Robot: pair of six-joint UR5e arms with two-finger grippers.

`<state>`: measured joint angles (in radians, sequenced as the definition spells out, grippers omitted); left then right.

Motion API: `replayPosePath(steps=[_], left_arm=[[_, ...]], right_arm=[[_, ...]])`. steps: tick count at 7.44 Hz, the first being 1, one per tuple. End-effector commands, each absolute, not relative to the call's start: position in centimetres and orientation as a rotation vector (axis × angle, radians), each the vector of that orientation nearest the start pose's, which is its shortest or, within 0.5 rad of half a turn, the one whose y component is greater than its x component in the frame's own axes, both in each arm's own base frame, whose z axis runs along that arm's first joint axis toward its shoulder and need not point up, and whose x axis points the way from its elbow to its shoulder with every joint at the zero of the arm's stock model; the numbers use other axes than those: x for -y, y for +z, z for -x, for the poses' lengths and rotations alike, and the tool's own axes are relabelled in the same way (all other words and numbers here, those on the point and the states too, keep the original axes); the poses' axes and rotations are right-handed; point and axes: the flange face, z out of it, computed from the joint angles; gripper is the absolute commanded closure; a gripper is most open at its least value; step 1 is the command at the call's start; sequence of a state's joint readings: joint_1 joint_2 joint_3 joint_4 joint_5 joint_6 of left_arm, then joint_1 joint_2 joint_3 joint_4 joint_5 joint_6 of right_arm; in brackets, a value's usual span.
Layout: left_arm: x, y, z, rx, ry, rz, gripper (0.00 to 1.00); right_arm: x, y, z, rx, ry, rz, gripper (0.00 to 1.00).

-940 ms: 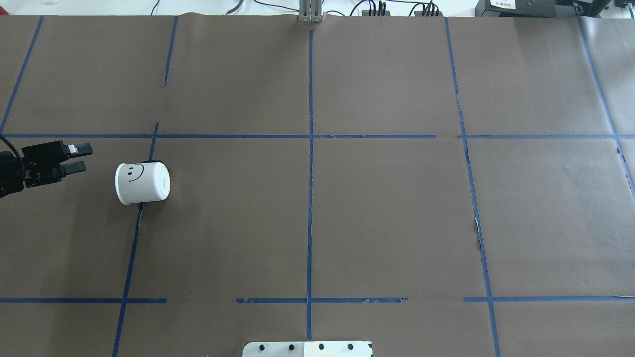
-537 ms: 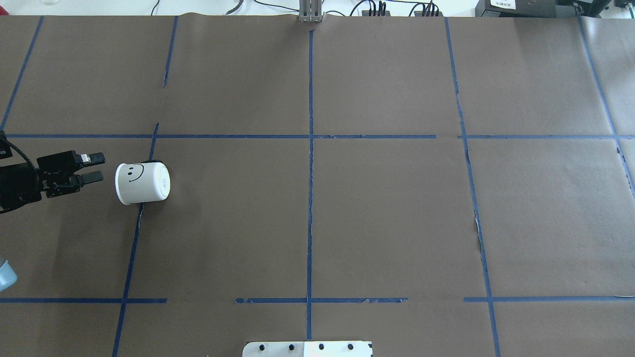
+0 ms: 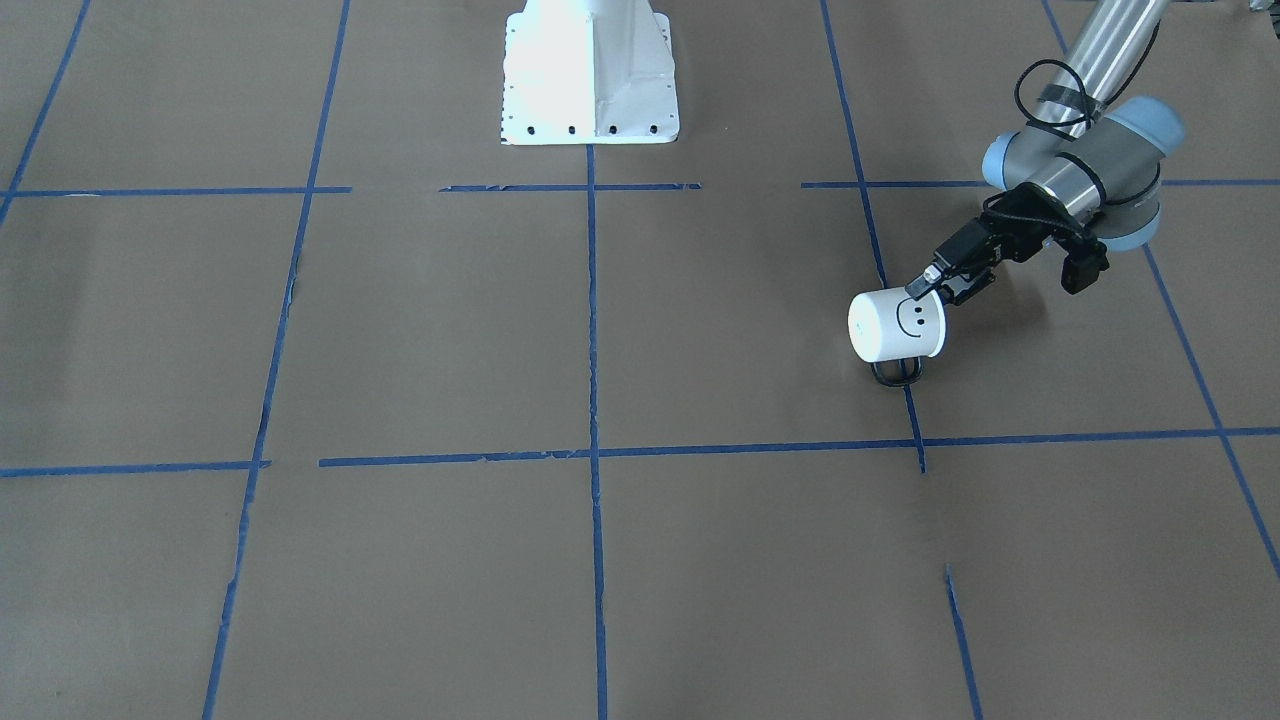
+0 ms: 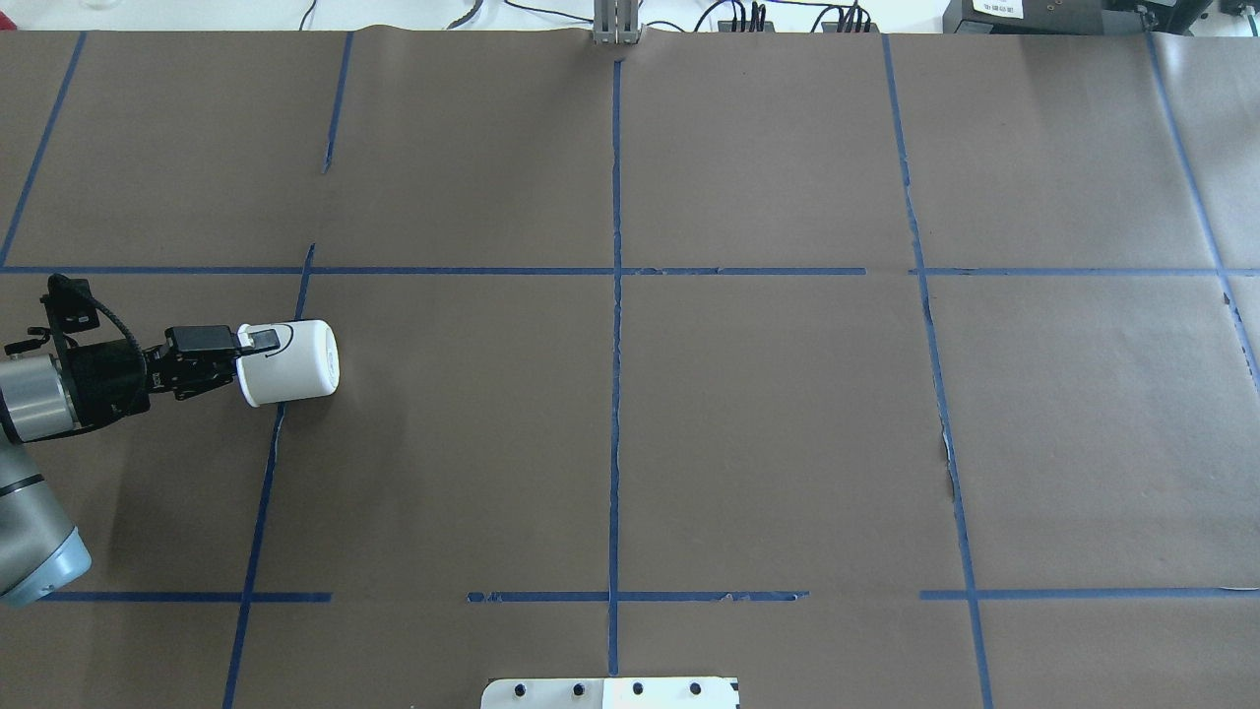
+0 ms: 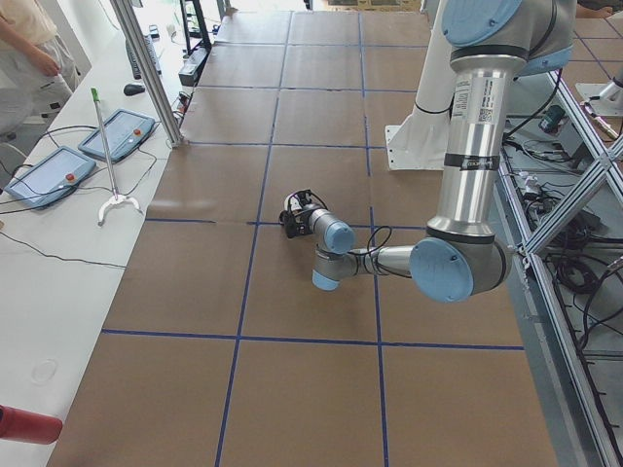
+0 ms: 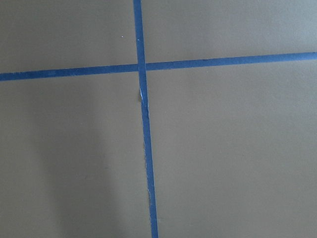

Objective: Flip mug
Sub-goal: 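Grasp the mug rim with the left gripper and slide it farther out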

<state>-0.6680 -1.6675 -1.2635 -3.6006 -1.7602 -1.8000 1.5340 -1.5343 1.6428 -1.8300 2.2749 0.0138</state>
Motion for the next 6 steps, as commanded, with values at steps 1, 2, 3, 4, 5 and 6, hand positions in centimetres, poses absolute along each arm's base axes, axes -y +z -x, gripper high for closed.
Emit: replayPosePath(steps=[1,2,3,4,5,6], left_arm=[[40.4,52.5,-32.8,-1.871,-0.474,-0.230,1.00],[41.3,50.4,-33.9,-1.919,-0.491,-0.194,1.00],[42.2,48.6,-34.3,-1.951,-0.491,-0.193,1.00],[42.6,46.4,-34.9,-1.932,-0.442,-0.154,1.00],[43.6,43.4,-35.4,-1.802,-0.436,-0.079,1.00],[44.2,39.8,-35.2,-1.721,-0.438,-0.034,1.00]], right_arm=[[49.5,63.5,-5.1,0.699,0.031,0.162,0.00],[49.5,63.5,-5.1,0.699,0.031,0.162,0.00],[49.5,63.5,-5.1,0.699,0.031,0.162,0.00],[49.5,63.5,-5.1,0.699,0.031,0.162,0.00],[49.4,63.5,-5.1,0.699,0.031,0.163,0.00],[49.4,63.5,-5.1,0.699,0.031,0.163,0.00]])
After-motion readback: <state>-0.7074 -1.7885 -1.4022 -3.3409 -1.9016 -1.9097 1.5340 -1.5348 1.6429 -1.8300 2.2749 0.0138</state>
